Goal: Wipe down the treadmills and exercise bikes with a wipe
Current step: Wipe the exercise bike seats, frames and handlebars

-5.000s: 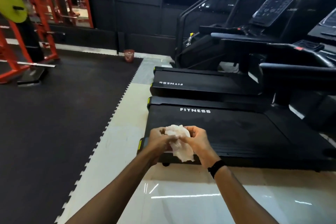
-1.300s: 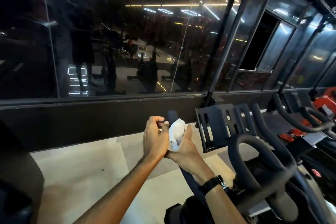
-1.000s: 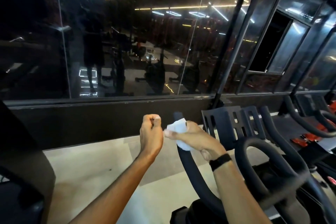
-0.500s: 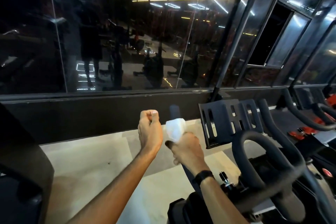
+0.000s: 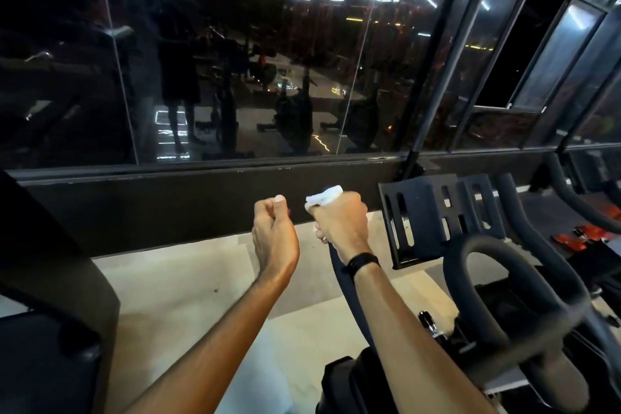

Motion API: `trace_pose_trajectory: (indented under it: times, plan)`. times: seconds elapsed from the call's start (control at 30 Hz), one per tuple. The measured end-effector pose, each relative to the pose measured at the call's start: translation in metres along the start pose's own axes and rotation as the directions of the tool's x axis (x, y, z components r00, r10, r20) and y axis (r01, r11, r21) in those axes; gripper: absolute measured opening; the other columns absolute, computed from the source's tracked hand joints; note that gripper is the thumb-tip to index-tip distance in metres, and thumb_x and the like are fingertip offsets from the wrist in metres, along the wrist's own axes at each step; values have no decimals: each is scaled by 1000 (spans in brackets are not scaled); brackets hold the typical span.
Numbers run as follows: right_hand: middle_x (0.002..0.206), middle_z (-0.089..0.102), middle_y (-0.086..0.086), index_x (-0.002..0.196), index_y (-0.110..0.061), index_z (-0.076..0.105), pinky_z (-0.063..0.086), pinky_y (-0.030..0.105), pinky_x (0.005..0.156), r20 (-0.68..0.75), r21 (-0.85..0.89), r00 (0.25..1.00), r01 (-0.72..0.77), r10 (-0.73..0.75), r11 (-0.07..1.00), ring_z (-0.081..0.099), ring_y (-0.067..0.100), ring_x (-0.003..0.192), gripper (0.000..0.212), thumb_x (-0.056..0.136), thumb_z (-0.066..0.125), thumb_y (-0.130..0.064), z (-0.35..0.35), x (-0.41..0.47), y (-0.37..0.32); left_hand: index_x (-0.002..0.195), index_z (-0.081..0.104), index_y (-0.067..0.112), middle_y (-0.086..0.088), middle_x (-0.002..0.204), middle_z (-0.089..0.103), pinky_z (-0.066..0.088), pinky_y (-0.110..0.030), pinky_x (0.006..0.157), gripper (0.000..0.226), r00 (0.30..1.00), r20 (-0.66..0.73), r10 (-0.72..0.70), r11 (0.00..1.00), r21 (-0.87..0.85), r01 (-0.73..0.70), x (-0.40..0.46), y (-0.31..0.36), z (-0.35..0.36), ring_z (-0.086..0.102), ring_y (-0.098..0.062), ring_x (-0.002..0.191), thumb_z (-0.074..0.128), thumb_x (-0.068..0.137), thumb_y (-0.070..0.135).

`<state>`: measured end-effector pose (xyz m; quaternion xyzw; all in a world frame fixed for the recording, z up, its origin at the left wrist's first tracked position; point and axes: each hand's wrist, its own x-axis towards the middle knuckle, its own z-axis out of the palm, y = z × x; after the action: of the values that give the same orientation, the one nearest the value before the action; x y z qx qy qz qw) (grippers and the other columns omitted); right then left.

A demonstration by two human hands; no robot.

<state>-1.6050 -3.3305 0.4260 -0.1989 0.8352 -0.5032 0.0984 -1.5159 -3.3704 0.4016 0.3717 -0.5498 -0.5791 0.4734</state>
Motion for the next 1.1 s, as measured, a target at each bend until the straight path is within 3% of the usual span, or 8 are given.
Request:
trace_pose_trajectory:
  times: [0.2, 0.3, 0.4, 0.6, 0.73, 0.83, 0.97, 1.1]
  plan:
    - [82, 73, 0, 95, -18, 64, 57, 28, 58, 78, -289, 997, 38, -16, 956, 72, 16, 62, 48, 74, 70, -61, -21, -43, 39, 97, 51, 29, 0, 98, 61, 51, -50, 95, 17, 998, 52, -22, 1000, -1, 22, -20, -4, 10, 61, -23, 98, 39, 105, 40]
    - [98, 71, 2, 103, -18, 61, 53, 35, 86, 115, -443, 992, 9, 47, 897, 69, 23, 91, 59, 73, 67, -68, -37, -68, 62, 91, 50, 33, 3, 96, 61, 50, -52, 95, 17, 998, 54, -27, 1000, -14, 28, -27, -8, 15, 61, -22, 98, 41, 104, 41]
    - [110, 63, 2, 108, -20, 58, 45, 35, 88, 148, -529, 989, 79, 0, 845, 60, 28, 107, 51, 83, 66, -63, -51, -90, 64, 95, 54, 30, 4, 96, 63, 51, -51, 93, 23, 994, 111, -13, 999, -44, 18, -37, -8, 17, 63, -23, 95, 51, 94, 52]
    - [125, 59, 5, 134, -17, 45, 45, 44, 100, 202, -487, 973, 200, -113, 850, 57, 30, 119, 64, 82, 70, -44, -53, -93, 56, 114, 47, 30, 8, 108, 52, 53, -37, 84, 67, 968, 204, 145, 982, 90, -166, -59, -7, 16, 56, -8, 96, 60, 65, 74]
    - [119, 63, -1, 132, -26, 48, 50, 40, 90, 279, -423, 958, 188, -70, 887, 60, 26, 113, 72, 68, 63, -53, -55, -84, 50, 102, 48, 29, 9, 92, 54, 54, -35, 71, 56, 929, 254, 270, 947, 104, -304, -59, -12, 1, 58, -10, 85, 68, 63, 65]
    - [119, 62, -6, 135, -23, 49, 54, 35, 88, 372, -346, 926, 193, -55, 918, 62, 16, 107, 77, 68, 79, -45, -56, -70, 48, 88, 63, 27, 11, 80, 64, 58, -46, 66, 25, 876, 387, 287, 929, 110, -352, -55, -17, -6, 64, -12, 76, 73, 70, 42]
    - [132, 57, -8, 157, -14, -2, 47, 26, 100, 510, -251, 860, 144, 4, 957, 56, 10, 121, 144, 52, 95, -32, -72, -63, 42, 78, 70, 21, 8, 73, 68, 58, -47, 60, 8, 880, 369, 301, 926, 106, -362, -47, -10, -11, 67, -15, 66, 77, 74, 21]
    - [167, -10, -1, 144, -31, -41, 23, 36, 121, 537, -175, 837, 228, -101, 958, 5, 19, 154, 157, 65, 94, -18, -80, -72, 21, 75, 67, 9, 1, 69, 66, 57, -39, 60, 17, 904, 393, 171, 971, 89, -223, -41, -4, -15, 63, -14, 63, 83, 73, 6]
